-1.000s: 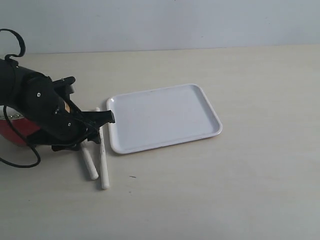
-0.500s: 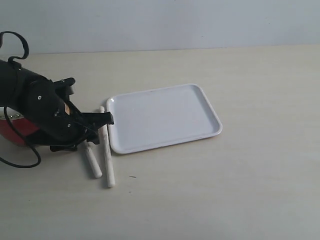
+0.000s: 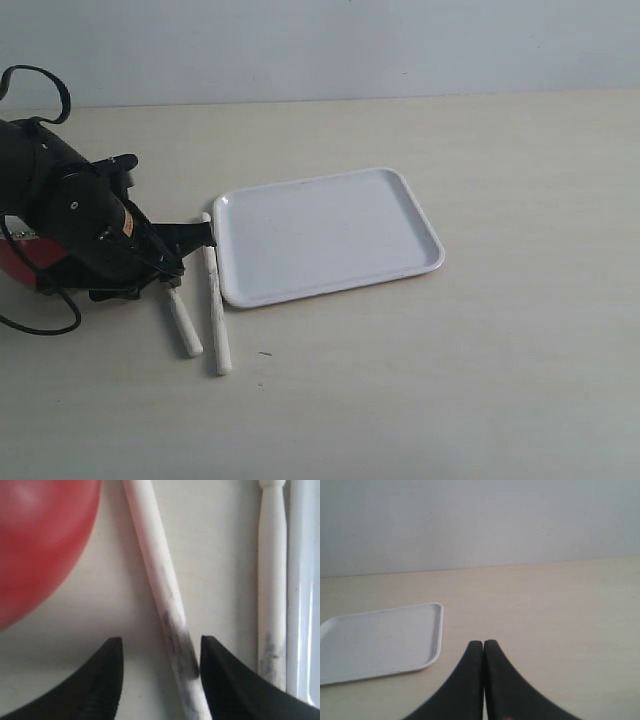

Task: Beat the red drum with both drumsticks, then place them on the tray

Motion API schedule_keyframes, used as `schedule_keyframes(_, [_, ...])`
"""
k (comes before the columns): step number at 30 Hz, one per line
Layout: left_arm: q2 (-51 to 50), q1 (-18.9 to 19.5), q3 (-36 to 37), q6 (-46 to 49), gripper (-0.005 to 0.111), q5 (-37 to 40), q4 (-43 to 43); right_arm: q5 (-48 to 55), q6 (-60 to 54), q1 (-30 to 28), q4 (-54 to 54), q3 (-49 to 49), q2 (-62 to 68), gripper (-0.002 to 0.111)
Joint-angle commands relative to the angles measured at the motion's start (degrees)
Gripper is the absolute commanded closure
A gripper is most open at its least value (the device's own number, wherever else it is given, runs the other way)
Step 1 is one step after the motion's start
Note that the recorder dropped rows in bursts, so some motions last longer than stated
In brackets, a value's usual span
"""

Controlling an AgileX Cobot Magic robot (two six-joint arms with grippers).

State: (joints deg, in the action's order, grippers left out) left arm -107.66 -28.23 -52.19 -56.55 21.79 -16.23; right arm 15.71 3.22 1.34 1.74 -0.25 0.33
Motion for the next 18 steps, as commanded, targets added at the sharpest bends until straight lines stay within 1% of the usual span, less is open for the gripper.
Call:
schedule_keyframes(1, [-0.29, 0.27, 0.15, -0.60, 0.060, 0.79, -0.18, -0.38, -0.18, -0.39, -0.12, 0.25, -0.33, 0.108])
schedule_keyframes(10, [-3.46, 0.27, 0.15, -0.60, 0.060, 0.79, 0.08, -0.38, -0.18, -0.39, -0.12, 0.25, -0.33, 0.108])
schedule_keyframes(12, [-4.04, 0.27, 0.15, -0.60, 0.061, 0.79, 0.08, -0.38, -0.18, -0.39, -0.12, 0.25, -0.33, 0.108])
schedule_keyframes(14, [-4.47, 0.27, 0.15, -0.60, 0.068, 0.79, 0.08, -0.38, -0.18, -0.39, -0.12, 0.25, -0.33, 0.108])
schedule_keyframes(18, [-4.72, 0.27, 0.15, -0.02, 0.094, 0.92, -0.07, -0.38, -0.18, -0.39, -0.12, 0.25, -0.33, 0.108])
